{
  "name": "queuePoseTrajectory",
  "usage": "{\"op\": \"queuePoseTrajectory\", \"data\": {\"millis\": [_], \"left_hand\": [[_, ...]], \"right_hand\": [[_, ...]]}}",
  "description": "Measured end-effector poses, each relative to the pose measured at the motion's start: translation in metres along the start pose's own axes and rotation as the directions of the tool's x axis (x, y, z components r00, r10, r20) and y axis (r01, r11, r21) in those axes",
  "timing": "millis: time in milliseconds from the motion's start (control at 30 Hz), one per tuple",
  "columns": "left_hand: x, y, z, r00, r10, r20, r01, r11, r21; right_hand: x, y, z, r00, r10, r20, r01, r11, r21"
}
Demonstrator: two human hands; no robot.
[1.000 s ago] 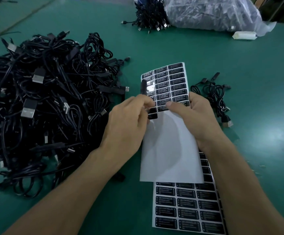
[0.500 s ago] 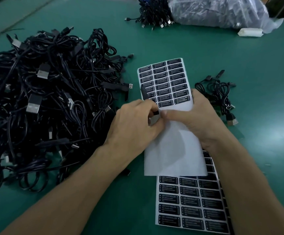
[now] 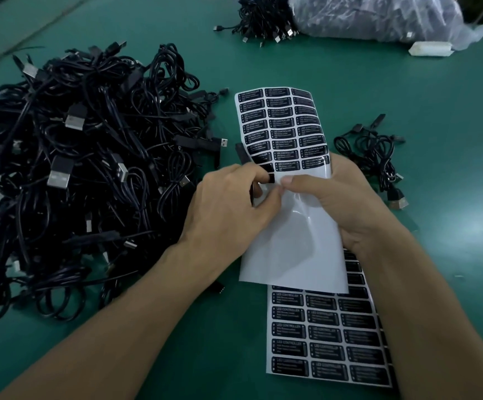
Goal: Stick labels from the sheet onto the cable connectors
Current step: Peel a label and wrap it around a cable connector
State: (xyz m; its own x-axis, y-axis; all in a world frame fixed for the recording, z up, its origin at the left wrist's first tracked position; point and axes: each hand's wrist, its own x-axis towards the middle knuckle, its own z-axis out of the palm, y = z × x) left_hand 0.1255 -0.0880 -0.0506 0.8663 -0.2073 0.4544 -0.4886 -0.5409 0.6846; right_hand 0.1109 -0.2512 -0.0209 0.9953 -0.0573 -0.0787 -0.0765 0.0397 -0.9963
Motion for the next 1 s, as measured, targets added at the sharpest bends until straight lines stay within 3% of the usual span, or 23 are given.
{"op": "queuePoseTrajectory", "data": {"millis": [700, 1000], "left_hand": [[0.0019, 0.0017, -0.0023, 1.000, -0.003, 0.013, 0.002, 1.000, 0.031], [0.0032, 0.0022, -0.0072, 0.985, 0.004, -0.173, -0.018, 0.996, -0.083]], "right_hand": [[-0.0005, 0.0013, 0.0034, 0.999, 0.006, 0.037, -0.005, 1.000, -0.005], [0.0091, 0.0061, -0.0043, 0.983, -0.027, -0.182, 0.011, 0.996, -0.088]]}}
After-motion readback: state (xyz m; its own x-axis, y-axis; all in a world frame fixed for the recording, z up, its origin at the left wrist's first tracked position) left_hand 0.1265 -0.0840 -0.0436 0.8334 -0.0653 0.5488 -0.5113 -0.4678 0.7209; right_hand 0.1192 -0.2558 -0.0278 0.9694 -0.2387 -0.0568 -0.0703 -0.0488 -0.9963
